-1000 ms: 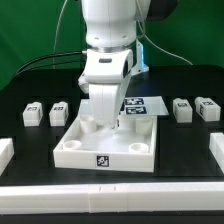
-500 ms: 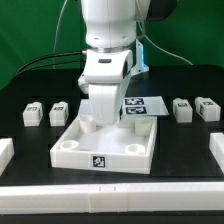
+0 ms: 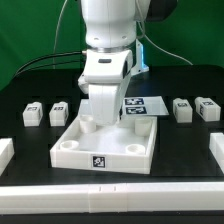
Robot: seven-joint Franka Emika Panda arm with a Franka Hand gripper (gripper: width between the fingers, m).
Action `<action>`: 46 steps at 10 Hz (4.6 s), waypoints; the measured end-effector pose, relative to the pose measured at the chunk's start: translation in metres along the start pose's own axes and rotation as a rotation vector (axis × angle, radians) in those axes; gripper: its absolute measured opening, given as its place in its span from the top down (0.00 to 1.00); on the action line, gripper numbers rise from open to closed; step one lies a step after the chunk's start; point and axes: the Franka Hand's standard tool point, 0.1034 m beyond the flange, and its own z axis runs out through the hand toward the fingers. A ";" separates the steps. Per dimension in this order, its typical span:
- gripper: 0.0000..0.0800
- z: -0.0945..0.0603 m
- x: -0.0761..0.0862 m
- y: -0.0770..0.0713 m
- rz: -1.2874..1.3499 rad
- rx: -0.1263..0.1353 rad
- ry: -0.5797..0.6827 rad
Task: Assemble one leg
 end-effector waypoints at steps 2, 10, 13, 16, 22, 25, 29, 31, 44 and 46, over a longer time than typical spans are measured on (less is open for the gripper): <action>0.92 0.000 0.001 0.001 -0.011 -0.001 -0.001; 0.92 -0.006 0.061 0.036 -0.097 -0.048 0.027; 0.92 -0.007 0.079 0.043 -0.125 -0.058 0.039; 0.92 -0.012 0.088 0.051 -0.140 -0.073 0.048; 0.92 -0.013 0.086 0.058 -0.203 -0.081 0.048; 0.92 -0.010 0.093 0.062 -0.256 -0.082 0.046; 0.91 -0.010 0.093 0.062 -0.225 -0.085 0.048; 0.67 -0.009 0.093 0.061 -0.212 -0.082 0.049; 0.19 -0.029 0.089 0.043 -0.117 -0.108 0.045; 0.19 -0.041 0.079 0.039 -0.069 -0.120 0.044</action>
Offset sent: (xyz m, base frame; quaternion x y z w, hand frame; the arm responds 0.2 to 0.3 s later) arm 0.0181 0.0286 -0.0053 0.0020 -0.0046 -0.0840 0.9965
